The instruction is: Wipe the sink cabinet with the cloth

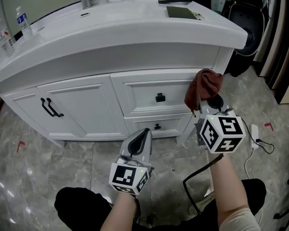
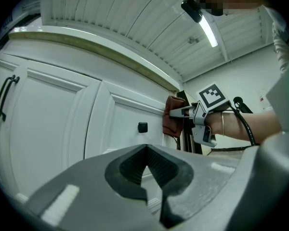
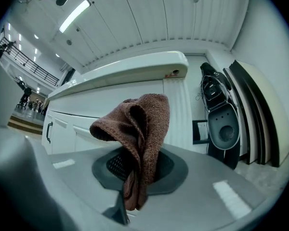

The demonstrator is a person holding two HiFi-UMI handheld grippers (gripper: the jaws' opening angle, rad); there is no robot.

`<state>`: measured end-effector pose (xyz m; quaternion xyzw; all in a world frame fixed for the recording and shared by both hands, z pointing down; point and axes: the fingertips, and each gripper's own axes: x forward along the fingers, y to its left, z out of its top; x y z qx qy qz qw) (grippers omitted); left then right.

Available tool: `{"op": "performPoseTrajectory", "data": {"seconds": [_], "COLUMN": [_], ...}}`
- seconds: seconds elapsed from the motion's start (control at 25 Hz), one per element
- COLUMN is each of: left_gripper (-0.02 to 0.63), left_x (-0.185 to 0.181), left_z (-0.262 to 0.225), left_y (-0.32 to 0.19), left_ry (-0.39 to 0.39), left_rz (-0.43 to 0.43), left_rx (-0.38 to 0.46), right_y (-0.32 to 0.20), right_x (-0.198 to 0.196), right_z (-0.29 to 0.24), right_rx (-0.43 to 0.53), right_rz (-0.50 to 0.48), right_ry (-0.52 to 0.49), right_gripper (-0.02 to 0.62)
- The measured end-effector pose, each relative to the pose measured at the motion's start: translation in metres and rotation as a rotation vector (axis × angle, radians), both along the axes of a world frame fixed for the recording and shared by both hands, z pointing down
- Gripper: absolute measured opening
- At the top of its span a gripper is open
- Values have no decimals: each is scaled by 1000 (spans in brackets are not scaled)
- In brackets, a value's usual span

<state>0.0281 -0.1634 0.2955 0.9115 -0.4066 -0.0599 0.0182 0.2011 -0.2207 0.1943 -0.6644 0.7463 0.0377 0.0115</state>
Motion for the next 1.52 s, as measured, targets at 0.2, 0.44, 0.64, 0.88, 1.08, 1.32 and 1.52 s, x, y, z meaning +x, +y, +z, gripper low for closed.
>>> {"op": "performPoseTrajectory", "data": {"seconds": [0.2,0.44,0.64,0.88,1.08,1.32,1.52], "left_gripper": [0,0,0,0,0,0,0], "left_x": [1,-10,-38,-91,-113,-115,-94], "left_z": [-5,0,13,18,25,31,30], "left_y": [-2,-9,-14,-18,-18,-20,-19], "left_ry": [26,27,0,17,17,22,23], "left_rz": [-6,-41,-99,-193,-226,-223,-182], "left_rx": [2,3,-16,-35,-50,-54,-49], "right_y": [11,21,16,-10,-30,-35,-34], "right_x": [18,-44,-125,-199,-227,-227,-205], "right_z": [-6,10,28,51,68,76,81], "right_rx": [0,-6,2,-49,-104,-109,-112], "right_rz": [67,-114,-273,-392,-423,-403,-361], "right_ry": [-23,-59,-11,-32,-86,-53,13], "right_gripper": [80,80,80,80,80,80,80]}}
